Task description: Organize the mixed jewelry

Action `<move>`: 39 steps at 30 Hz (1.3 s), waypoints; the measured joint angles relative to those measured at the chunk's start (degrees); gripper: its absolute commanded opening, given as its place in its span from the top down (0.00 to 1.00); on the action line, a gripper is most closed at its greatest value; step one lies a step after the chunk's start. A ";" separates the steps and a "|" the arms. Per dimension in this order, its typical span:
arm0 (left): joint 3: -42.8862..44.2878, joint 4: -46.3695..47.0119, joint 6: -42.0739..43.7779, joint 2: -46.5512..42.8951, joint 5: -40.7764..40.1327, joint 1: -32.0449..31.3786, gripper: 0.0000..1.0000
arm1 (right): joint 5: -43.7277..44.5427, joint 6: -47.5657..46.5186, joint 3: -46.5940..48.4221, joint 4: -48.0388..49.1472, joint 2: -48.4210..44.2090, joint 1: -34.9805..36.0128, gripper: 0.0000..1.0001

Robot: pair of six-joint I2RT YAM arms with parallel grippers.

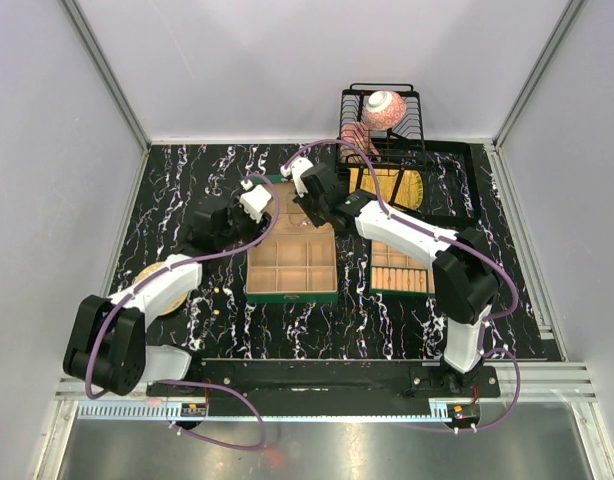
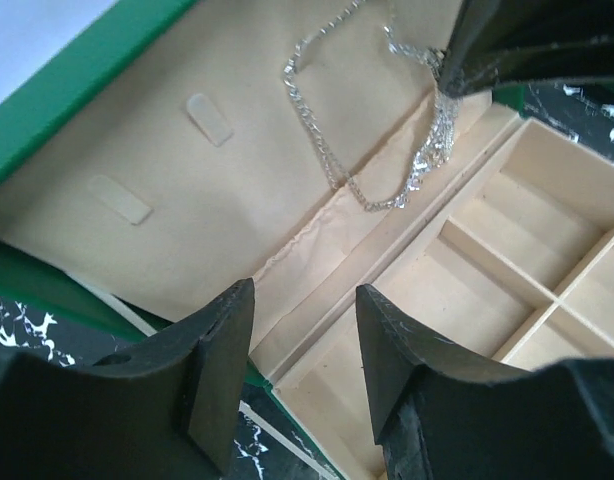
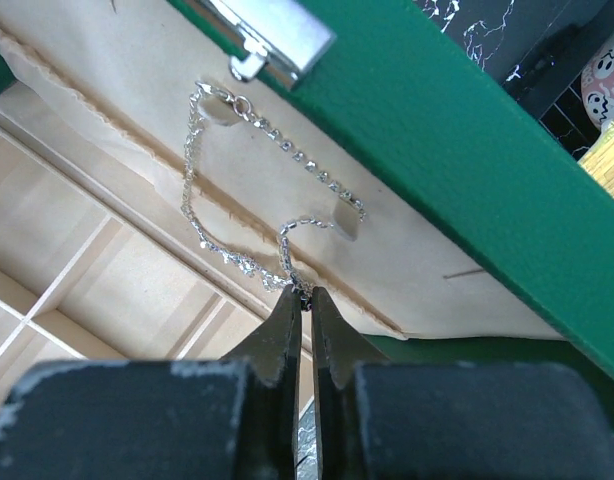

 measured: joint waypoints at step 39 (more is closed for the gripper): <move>0.52 3.21 29.73 8.48 -2.49 -5.03 0.34 | 0.00 0.00 1.97 -2.73 -1.16 0.13 1.00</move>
